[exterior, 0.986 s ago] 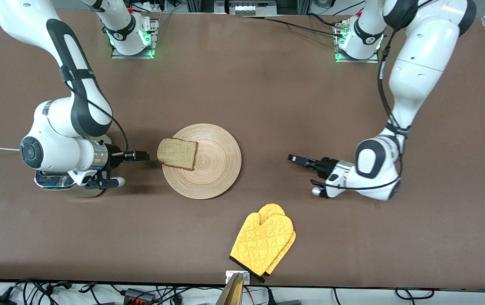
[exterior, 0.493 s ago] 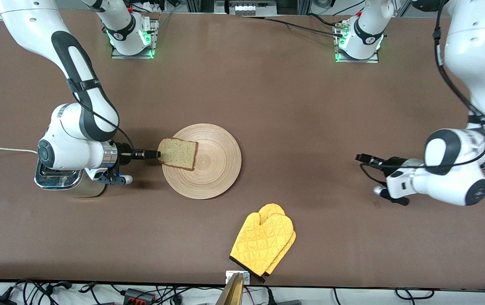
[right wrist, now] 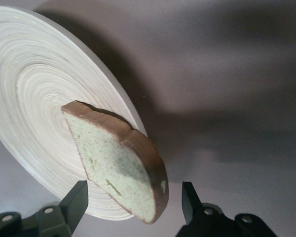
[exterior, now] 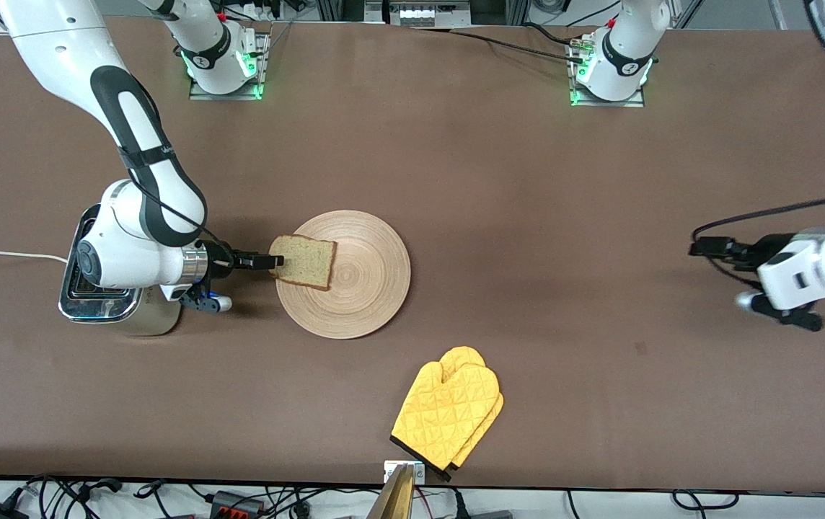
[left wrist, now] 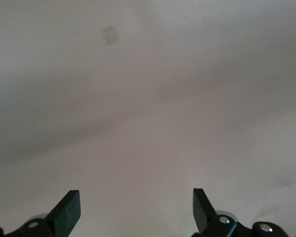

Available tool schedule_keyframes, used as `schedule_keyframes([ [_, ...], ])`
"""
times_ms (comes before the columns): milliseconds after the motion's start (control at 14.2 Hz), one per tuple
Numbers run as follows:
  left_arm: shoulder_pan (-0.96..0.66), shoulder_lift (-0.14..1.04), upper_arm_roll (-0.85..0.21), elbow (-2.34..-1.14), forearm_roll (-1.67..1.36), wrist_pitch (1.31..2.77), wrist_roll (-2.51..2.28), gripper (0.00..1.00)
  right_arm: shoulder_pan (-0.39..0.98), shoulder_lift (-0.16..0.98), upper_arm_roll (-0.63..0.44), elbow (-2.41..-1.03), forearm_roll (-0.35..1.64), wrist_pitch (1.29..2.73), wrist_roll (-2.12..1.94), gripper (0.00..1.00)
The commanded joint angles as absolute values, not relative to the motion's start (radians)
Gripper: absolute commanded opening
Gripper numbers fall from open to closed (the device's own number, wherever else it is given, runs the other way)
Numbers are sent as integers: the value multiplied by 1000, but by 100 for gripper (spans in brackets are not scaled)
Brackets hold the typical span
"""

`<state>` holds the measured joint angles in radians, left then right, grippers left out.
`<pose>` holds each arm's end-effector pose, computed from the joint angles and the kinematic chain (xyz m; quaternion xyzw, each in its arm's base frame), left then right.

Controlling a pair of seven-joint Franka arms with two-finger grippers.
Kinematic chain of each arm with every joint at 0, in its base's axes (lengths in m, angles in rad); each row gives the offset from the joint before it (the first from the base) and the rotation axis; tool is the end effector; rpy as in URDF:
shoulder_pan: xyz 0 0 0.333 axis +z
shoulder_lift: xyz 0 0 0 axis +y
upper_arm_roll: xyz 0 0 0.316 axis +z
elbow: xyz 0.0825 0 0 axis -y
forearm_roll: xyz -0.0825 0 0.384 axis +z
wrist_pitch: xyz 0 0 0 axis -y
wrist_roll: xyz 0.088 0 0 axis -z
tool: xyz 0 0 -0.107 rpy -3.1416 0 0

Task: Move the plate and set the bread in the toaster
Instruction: 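Grasp the bread slice with the right gripper while the left gripper withdraws, then lift the bread slice with the right gripper and carry it over the toaster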

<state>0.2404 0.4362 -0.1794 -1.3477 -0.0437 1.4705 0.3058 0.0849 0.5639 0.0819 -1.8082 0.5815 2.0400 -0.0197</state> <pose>0.6487 0.0549 0.4592 0.9795 -0.1169 -0.1389 0.0871 0.6073 0.1305 0.2165 -0.9506 0.0842 0.1778 0.2401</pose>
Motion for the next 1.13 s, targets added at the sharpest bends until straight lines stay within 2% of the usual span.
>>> schedule_keyframes([
  [0, 265, 322, -181, -1370, -11, 1445, 313, 100, 86, 563, 81, -1833, 614, 2057, -37, 84],
  [211, 270, 318, -183, -1304, 38, 1341, 308, 100, 86, 577, 83, -1833, 621, 2051, -37, 81],
  [352, 268, 304, -192, -1250, 46, 1240, 307, 100, 87, 586, 81, -1832, 621, 2049, -35, 75],
  [423, 267, 292, -195, -1246, 51, 1235, 304, 100, 87, 587, 81, -1832, 621, 2048, -35, 70],
  [634, 279, 246, -193, -1296, 15, 1244, 301, 100, 87, 588, 81, -1830, 621, 2040, -28, 45],
  [704, 279, 217, -195, -1322, 17, 1262, 299, 100, 86, 588, 81, -1827, 621, 2030, -22, 34],
  [775, 278, 169, -196, -1377, 17, 1290, 281, 100, 83, 588, 81, -1821, 621, 2016, -20, 18],
  [845, 278, 120, -196, -1450, 20, 1342, 225, 100, 81, 588, 81, -1813, 623, 1999, -20, 6],
  [915, 278, 71, -198, -1521, 20, 1377, 174, 100, 81, 588, 81, -1799, 623, 1981, -20, 0],
  [1056, 276, 26, -215, -1580, 23, 1425, 147, 100, 81, 588, 81, -1786, 623, 1962, -20, 0],
])
